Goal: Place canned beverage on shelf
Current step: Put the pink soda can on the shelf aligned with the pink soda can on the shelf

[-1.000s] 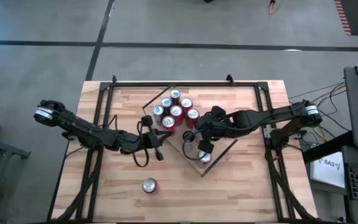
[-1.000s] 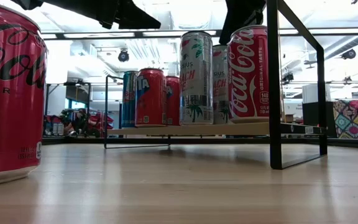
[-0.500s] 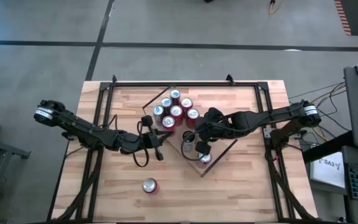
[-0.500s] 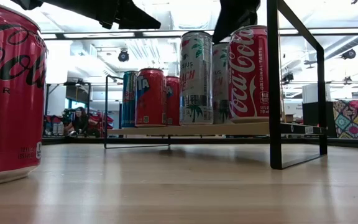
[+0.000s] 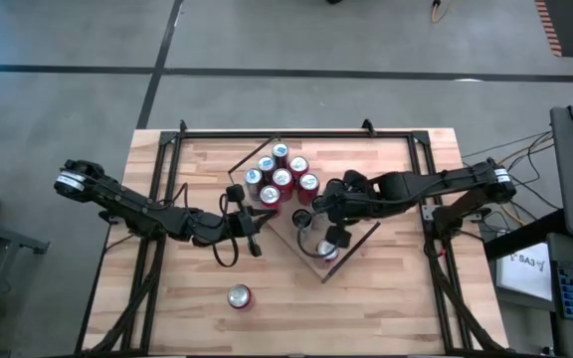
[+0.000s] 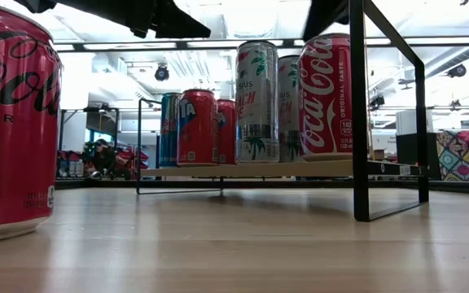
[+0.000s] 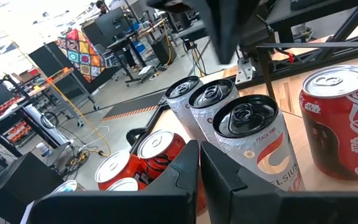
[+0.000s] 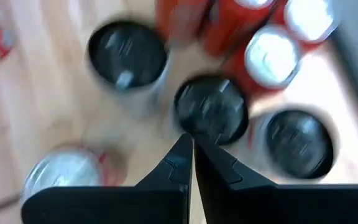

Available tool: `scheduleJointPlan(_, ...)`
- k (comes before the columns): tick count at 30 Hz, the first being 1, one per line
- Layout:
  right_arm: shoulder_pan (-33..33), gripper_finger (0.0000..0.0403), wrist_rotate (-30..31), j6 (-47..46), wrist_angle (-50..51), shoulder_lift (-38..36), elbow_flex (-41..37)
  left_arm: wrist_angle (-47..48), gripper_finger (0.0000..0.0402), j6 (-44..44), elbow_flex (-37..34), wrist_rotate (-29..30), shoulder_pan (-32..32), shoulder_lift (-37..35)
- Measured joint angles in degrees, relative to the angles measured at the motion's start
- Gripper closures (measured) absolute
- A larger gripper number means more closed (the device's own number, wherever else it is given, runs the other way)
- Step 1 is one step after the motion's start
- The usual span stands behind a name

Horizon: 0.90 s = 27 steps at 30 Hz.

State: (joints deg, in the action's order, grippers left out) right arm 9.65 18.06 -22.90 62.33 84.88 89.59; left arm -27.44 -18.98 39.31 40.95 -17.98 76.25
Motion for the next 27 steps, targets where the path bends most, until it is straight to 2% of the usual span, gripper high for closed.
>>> scheduleJointPlan(3,0.0,0.0394,-5.0,-2.8,4.0,-0.1,0.4,0.0,0.0402,0.0,0.0,0.0,0.0,0.0)
scheduleJointPlan(6,0.0,0.0394,-5.6,-3.5,5.1,0.0,-0.6,-0.1,0.0402,0.0,0.0,0.0,0.0,0.0)
scheduleJointPlan(10,0.0,0.0394,-4.4,-3.0,4.8,0.7,-2.3,-0.2,0.0402,0.0,0.2,0.0,0.0,0.0)
scheduleJointPlan(15,-0.2,0.0394,0.1,-2.3,4.3,1.3,-2.5,-0.2,0.0402,0.0,0.2,0.0,0.0,0.0)
scheduleJointPlan(27,-0.2,0.0394,1.0,0.3,-0.3,1.5,-2.6,-0.2,0.0402,0.0,0.3,0.0,0.0,0.0)
